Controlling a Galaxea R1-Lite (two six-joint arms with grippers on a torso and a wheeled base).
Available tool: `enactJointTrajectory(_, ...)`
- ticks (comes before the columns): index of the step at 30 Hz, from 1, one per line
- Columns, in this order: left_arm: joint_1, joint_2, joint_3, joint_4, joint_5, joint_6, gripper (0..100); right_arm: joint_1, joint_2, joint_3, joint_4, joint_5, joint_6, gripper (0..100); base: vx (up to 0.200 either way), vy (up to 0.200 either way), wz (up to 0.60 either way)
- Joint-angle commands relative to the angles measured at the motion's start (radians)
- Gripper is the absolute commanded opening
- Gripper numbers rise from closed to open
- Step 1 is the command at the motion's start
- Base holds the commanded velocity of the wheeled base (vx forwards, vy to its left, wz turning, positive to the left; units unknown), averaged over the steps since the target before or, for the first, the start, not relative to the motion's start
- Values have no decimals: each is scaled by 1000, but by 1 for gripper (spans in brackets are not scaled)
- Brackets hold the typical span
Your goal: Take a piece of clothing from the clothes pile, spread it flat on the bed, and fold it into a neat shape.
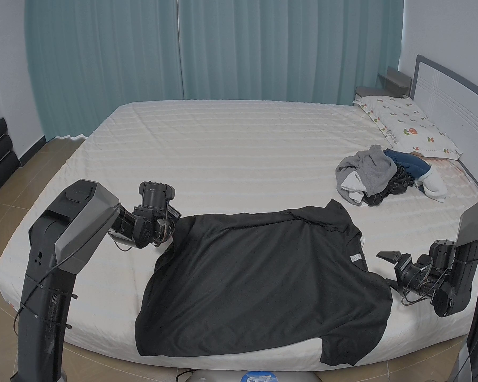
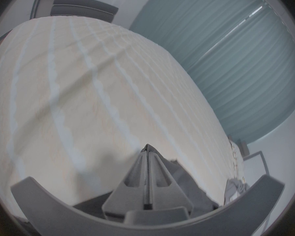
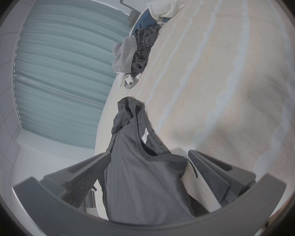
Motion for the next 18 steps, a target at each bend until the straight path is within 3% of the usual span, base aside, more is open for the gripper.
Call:
enactJointTrajectory(1,31,40,-73,-42,43,-21,0,0,1,0,-10,0,0,100,0,0,0)
enactJointTrajectory(7,74,98,-156,-129,85,-26,0,1,1,0,-10,0,0,100,0,0,0)
enactJointTrajectory(18,100,129,-193,-143,85,-20,0,1,1,0,-10,0,0,100,0,0,0)
